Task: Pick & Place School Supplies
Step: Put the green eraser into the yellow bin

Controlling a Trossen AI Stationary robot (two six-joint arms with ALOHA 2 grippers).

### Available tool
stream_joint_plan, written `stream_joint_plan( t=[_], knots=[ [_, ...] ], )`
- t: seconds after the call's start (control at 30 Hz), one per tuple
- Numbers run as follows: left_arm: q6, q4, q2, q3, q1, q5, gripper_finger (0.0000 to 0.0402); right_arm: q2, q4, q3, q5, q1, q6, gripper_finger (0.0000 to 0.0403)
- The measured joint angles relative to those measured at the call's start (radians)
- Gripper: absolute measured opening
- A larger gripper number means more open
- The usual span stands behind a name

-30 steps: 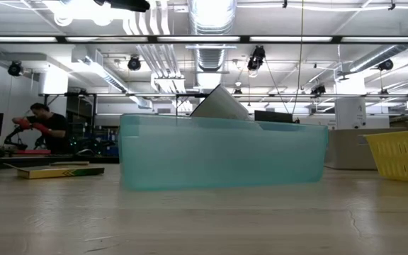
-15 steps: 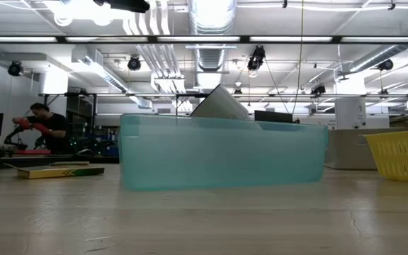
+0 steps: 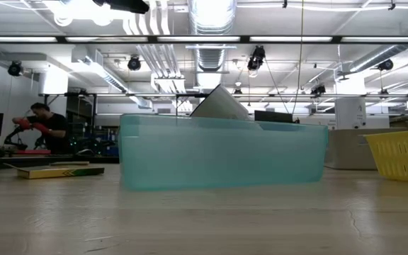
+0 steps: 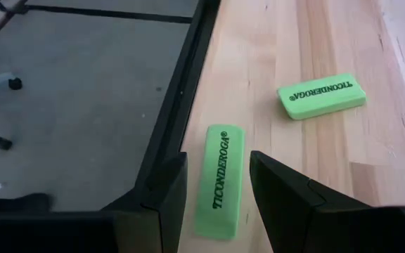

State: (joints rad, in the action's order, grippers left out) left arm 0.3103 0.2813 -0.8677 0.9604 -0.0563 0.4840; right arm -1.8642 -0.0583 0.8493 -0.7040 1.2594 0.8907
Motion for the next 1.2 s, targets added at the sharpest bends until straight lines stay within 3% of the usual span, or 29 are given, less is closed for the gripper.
stream_joint_plan(
  t=[0.77, 1.2],
  knots=[
    [0.000, 0.006, 0.000, 0.000, 0.000, 0.000, 0.0236, -0.061, 0.014, 0.005, 0.000, 0.000, -0.008, 0.0147],
    [0.000, 0.004, 0.000, 0.000, 0.000, 0.000, 0.0236, -0.060, 0.022, 0.004, 0.020, 0.000, -0.002, 0.0097]
  ],
)
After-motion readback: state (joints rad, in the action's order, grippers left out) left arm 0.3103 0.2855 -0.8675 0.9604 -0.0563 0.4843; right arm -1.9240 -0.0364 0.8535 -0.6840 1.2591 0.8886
